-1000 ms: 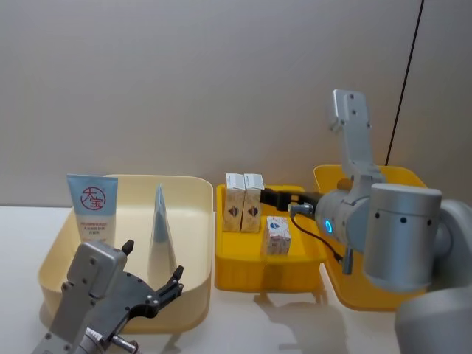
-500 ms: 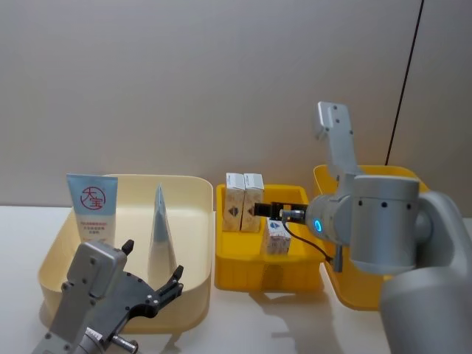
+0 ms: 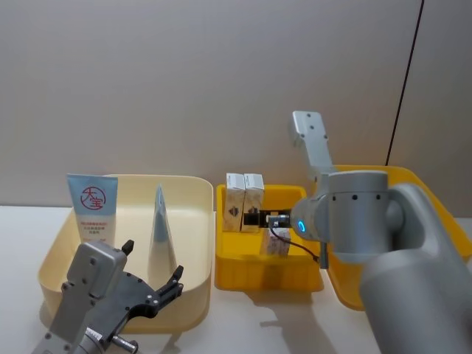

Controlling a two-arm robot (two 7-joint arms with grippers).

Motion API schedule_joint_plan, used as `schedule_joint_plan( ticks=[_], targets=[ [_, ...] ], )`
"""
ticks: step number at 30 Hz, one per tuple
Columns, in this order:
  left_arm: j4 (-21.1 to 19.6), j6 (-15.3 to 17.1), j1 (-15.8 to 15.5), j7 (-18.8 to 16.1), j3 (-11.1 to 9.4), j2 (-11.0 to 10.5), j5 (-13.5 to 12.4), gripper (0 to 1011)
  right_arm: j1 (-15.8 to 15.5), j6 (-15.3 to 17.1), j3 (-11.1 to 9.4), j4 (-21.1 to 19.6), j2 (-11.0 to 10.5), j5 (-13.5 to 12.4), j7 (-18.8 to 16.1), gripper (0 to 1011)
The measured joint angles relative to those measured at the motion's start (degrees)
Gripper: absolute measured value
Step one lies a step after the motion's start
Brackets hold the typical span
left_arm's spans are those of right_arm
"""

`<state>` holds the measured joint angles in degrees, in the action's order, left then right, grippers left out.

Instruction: Bimanual collaborative sorting of washing and personal care products

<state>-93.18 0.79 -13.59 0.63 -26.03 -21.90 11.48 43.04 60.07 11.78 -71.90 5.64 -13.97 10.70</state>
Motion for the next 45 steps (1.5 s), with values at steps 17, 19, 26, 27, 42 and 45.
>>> schedule_joint_plan(
  ticks=[17,19,26,27,42,45],
  targets=[
    [0.0,0.0,0.0,0.0,0.0,0.0,0.0,1003,2.67,-0.93,1.99,6.12,-0.39,2.27,-0.42,1001],
    [0.0,0.0,0.0,0.0,0.0,0.01,0.0,1003,2.72,-0.98,1.98,6.49,-0.35,2.46,-0.36,1001],
    [0.0,0.0,0.0,0.0,0.0,0.0,0.0,1003,2.78,-1.22,1.88,7.27,-0.21,2.83,-0.14,1001],
    [0.0,0.0,0.0,0.0,0.0,0.0,0.0,1003,2.78,-1.24,1.87,7.34,-0.2,2.86,-0.13,1001],
    [0.0,0.0,0.0,0.0,0.0,0.0,0.0,1003,2.86,-1.39,1.77,8.04,-0.07,3.18,0.01,697],
    [0.0,0.0,0.0,0.0,0.0,0.0,0.0,1002,2.86,-1.41,1.75,8.13,-0.05,3.22,0.04,572]
  ],
)
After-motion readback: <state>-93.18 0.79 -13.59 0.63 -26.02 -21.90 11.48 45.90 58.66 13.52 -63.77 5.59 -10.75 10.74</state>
